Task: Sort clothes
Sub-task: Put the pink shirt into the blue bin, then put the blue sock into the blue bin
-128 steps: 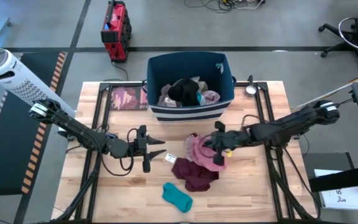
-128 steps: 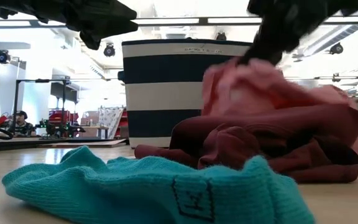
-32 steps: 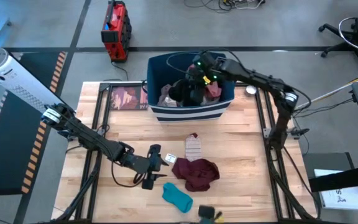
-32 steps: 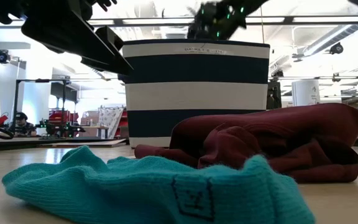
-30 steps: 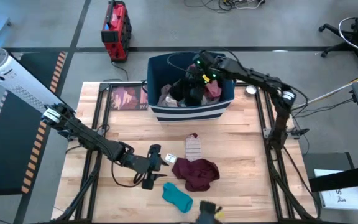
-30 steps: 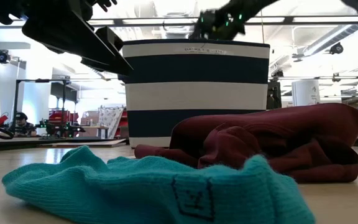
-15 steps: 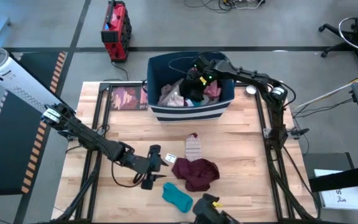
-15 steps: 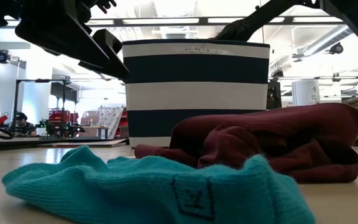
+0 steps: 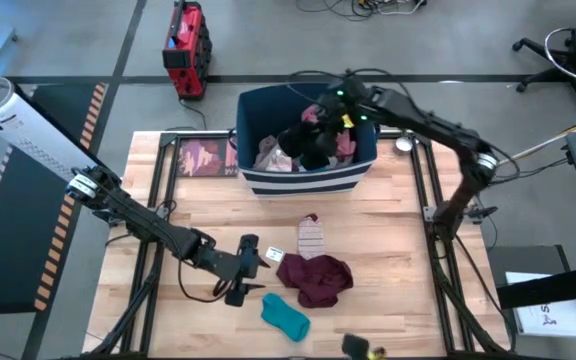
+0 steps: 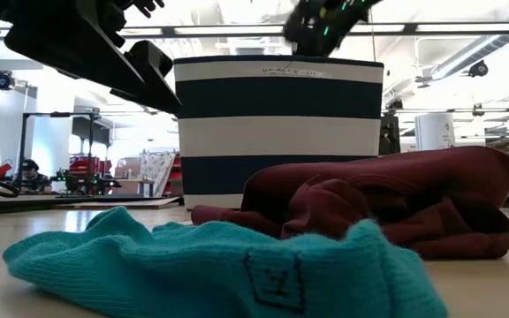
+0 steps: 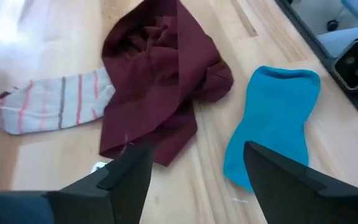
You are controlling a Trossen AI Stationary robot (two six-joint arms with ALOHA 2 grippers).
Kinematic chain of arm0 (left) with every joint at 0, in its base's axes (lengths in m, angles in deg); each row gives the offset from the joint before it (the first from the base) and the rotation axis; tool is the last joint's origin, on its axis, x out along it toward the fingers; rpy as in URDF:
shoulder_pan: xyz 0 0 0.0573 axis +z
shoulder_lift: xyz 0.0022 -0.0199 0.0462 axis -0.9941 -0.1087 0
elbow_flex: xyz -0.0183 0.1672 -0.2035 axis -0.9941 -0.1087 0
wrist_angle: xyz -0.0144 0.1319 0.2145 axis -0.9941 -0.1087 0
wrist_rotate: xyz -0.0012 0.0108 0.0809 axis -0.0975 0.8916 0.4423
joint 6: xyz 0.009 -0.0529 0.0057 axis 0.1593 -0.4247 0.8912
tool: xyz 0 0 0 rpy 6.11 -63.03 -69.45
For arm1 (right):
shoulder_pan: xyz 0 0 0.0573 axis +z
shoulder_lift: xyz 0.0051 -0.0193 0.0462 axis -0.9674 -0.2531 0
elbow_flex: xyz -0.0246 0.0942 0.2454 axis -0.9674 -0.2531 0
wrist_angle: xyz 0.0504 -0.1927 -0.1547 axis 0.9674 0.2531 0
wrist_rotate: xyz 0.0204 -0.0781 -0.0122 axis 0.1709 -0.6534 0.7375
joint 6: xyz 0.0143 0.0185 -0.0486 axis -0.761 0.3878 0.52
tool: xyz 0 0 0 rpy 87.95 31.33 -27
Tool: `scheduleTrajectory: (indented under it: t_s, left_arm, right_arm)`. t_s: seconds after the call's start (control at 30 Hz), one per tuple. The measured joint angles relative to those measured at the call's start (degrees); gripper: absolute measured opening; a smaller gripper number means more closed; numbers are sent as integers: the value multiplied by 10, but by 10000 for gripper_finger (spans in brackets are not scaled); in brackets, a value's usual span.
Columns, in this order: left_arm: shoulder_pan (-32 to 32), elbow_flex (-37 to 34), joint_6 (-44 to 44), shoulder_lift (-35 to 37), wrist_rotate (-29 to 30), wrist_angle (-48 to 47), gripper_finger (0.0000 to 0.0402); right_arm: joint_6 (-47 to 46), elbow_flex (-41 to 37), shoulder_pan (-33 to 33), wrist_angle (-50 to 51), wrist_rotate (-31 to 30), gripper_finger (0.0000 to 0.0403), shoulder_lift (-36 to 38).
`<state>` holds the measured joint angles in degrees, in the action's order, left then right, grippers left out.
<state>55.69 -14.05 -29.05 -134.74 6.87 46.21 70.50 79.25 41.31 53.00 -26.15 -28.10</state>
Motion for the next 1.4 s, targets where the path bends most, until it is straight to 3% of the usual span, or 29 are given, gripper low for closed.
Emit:
scheduleTrajectory:
  t_s: [0.2, 0.43, 0.7, 1.1, 1.27, 1.4]
  left_arm:
    - [-3, 0, -28, 0, -47, 0, 238]
    - [-13, 0, -38, -1, -49, 1, 225]
    - [-12, 0, -55, -80, -55, 56, 233]
    - [-12, 87, -72, -207, -115, 14, 246]
    - [-12, 145, -67, -240, -107, -89, 214]
    - [-12, 177, -34, -244, -100, -147, 142]
  right_arm:
    - [-7, 0, 46, 5, 0, 147, 94]
    - [-4, 0, 93, 5, 0, 187, 173]
    - [-3, -2, 124, 10, 0, 191, 211]
    - [1, -9, 128, 25, 0, 192, 214]
    - [2, -24, 130, 27, 0, 189, 214]
    - [2, -28, 132, 26, 0, 177, 217]
